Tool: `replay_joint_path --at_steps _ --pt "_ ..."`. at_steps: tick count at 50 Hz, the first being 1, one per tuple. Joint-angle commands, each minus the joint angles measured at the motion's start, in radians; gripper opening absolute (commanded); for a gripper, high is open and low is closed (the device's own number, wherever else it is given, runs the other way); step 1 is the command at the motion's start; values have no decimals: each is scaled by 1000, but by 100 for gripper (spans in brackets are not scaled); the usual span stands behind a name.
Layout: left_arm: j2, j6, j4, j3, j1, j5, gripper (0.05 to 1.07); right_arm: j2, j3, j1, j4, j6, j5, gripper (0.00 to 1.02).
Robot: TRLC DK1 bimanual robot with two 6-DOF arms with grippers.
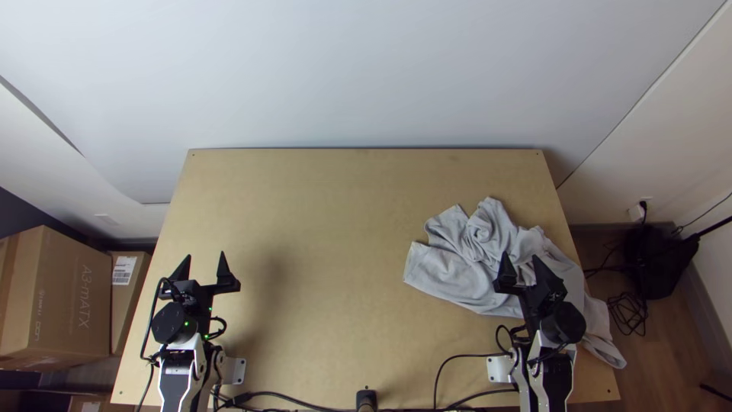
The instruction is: Fold the t-shirt
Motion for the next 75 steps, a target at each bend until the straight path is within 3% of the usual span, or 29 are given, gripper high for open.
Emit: replay_joint_path --at_steps 1,11,19,36,43,59,75 --pt "-6 -18 -32 -40 -5 7 103 -4 -11 5 5 11 8 99" --pt "-6 -69 -32 -40 -11 9 103 -2 -11 5 3 10 8 99" --pt "9 -55 -38 -38 -14 30 103 -2 -10 -1 -4 10 41 99" --pt "-6 -41 -38 -38 -12 30 103 -4 -10 4 -3 15 41 99" --pt "-8 -16 -31 -12 -12 30 103 -4 13 -44 52 30 43 99" --pt "0 -12 60 57 -54 35 103 6 113 -58 100 8 41 99" --pt "302 -1 72 295 -138 35 103 240 363 -44 107 -15 41 99"
